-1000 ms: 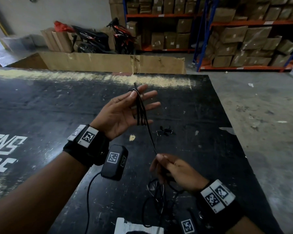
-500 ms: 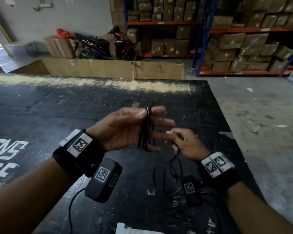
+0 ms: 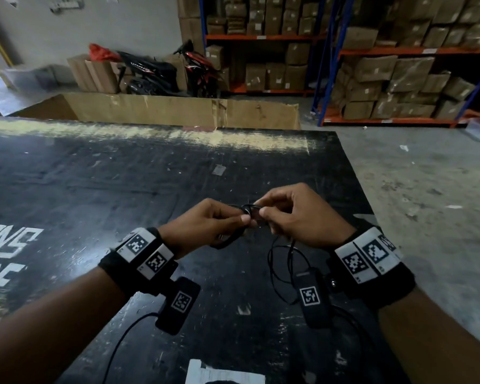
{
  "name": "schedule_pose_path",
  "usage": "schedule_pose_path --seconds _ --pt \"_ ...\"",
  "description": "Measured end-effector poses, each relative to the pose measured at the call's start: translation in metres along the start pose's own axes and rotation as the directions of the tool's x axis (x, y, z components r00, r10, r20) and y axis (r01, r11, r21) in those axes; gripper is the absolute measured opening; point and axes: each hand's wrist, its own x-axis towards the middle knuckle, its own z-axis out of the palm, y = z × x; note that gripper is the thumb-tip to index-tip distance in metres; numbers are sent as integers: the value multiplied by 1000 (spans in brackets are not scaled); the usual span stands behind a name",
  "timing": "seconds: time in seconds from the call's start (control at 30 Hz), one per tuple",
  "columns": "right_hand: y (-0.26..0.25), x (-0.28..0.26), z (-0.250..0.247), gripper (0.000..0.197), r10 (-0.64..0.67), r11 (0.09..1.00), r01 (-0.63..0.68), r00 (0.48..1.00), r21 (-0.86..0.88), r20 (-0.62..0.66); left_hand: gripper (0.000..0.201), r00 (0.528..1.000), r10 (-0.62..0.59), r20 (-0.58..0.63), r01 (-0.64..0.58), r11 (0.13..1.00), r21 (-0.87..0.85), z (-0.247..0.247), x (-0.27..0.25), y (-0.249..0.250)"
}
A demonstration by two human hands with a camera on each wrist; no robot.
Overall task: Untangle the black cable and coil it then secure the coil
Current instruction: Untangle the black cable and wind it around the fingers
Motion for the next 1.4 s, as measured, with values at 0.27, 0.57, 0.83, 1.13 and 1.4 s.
schedule_pose_path --seconds 0.27,0.57,0.83,1.13,1.4 --pt "5 -15 32 20 18 932 -1 999 361 -46 39 980 44 -192 -110 931 -348 2 6 -3" --pt "17 -24 47 32 -10 773 151 974 616 -227 39 947 84 -311 -203 905 -373 -14 16 18" --pt "23 -20 54 14 5 806 254 901 535 -434 29 942 104 -320 -219 911 -348 -15 26 31" --pt "50 -39 43 5 -51 912 222 896 345 -442 34 877 132 -462 -324 872 -367 -60 25 48" --pt "83 -27 68 18 211 921 -149 968 361 -138 36 943 198 -269 -282 904 -320 -33 20 54"
